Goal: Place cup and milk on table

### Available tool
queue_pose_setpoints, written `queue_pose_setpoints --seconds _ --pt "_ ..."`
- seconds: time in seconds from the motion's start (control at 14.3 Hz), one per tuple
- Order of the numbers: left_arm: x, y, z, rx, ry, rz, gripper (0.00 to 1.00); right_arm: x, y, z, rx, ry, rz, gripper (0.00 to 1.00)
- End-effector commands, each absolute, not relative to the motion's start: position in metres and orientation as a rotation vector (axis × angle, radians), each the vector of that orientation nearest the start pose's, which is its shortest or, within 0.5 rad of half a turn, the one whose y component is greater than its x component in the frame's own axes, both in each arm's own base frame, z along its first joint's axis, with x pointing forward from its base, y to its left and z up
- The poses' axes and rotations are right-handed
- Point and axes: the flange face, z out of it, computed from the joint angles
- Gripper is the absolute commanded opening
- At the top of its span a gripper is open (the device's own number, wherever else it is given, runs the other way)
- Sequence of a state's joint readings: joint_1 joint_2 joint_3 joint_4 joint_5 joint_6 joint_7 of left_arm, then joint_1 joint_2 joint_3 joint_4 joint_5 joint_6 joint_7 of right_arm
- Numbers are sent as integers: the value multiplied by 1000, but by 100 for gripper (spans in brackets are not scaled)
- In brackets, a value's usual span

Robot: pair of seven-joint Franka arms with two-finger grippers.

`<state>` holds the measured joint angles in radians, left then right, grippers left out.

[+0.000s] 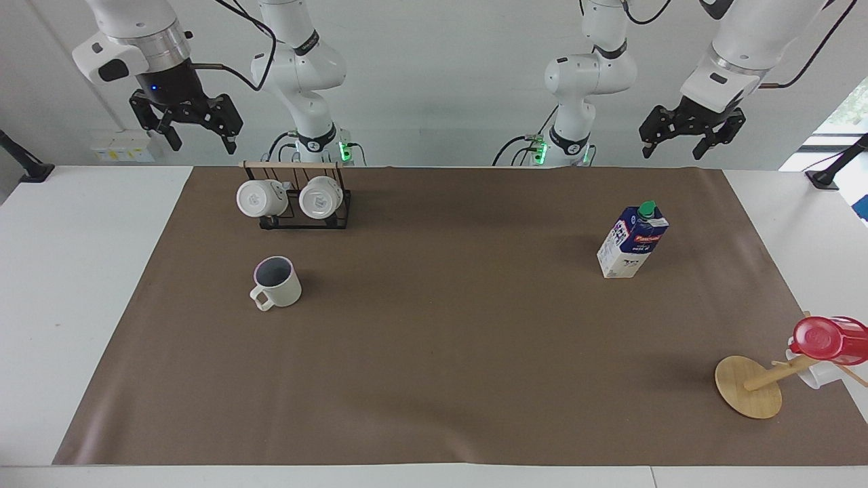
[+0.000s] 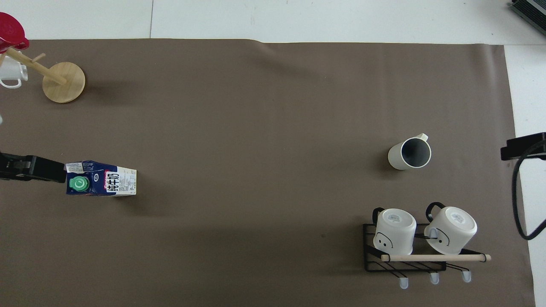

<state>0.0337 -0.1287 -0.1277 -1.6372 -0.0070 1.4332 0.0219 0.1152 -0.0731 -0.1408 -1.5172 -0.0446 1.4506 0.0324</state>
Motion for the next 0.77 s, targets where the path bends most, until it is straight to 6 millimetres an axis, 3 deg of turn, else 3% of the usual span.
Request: queue_pose_setpoints --seconds 0.0,0.7 --pt "495 -50 655 -3152 179 126 100 511 -22 677 -3161 137 1 100" --pt "496 -50 656 -3166 138 118 100 511 -23 678 -3161 142 1 100"
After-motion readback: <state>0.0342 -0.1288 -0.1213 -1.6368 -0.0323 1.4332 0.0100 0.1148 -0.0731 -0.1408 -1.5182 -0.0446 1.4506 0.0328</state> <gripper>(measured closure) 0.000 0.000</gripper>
